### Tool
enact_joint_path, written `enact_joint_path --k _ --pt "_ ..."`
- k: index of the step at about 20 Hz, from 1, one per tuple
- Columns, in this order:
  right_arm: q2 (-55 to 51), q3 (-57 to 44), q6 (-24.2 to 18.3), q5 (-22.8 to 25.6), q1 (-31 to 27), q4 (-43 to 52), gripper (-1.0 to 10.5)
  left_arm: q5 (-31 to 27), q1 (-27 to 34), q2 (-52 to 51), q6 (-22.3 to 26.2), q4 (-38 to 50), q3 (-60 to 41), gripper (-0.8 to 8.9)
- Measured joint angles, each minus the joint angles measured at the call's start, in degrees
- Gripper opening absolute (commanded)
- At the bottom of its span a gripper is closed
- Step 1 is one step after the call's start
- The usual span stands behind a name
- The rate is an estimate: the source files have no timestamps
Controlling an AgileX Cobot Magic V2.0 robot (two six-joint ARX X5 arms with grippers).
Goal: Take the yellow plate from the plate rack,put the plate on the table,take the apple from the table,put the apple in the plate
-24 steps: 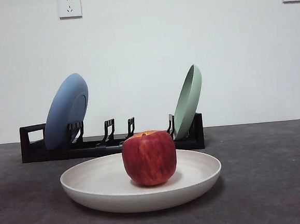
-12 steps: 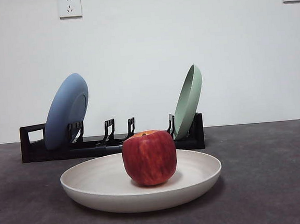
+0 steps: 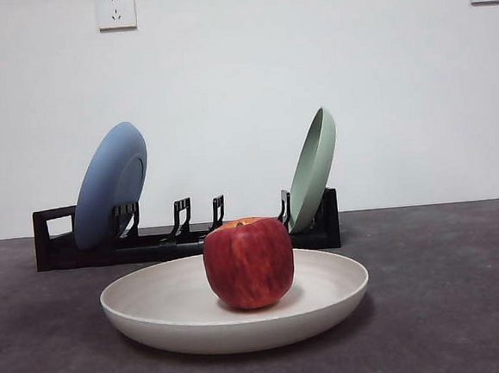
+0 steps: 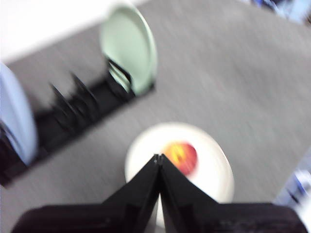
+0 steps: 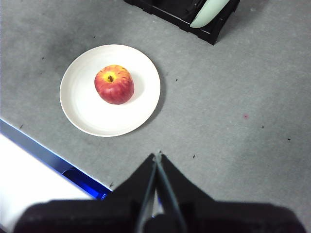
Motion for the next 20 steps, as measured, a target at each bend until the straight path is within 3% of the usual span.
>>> enact_joint_path --k 3,5,7,11,15,20 --pt "0.3 0.0 0.0 0.1 0.0 0.0 0.0 -4.7 0.3 0.6 2.3 7.4 0.0 -0.03" --pt "0.5 0.0 0.0 0.1 0.0 0.0 0.0 -6.1 4.2 0.1 7.2 13.9 -0.1 -0.03" --pt "0.6 0.0 0.0 0.1 0.0 0.0 0.0 -0.9 13.1 -1.8 12.4 21.8 -2.1 -0.03" --pt "0.9 0.0 0.0 0.1 0.0 0.0 0.0 23.6 35.9 -9.5 15.3 34.3 -14.4 -0.03" --pt "1.0 0.0 0.0 0.1 0.0 0.0 0.0 23.9 48.5 -20.5 15.7 37.0 -29.5 -0.03" --pt "1.3 0.0 0.0 0.1 0.0 0.0 0.0 24.0 52.5 -33.5 13.7 39.2 -48.4 -0.03"
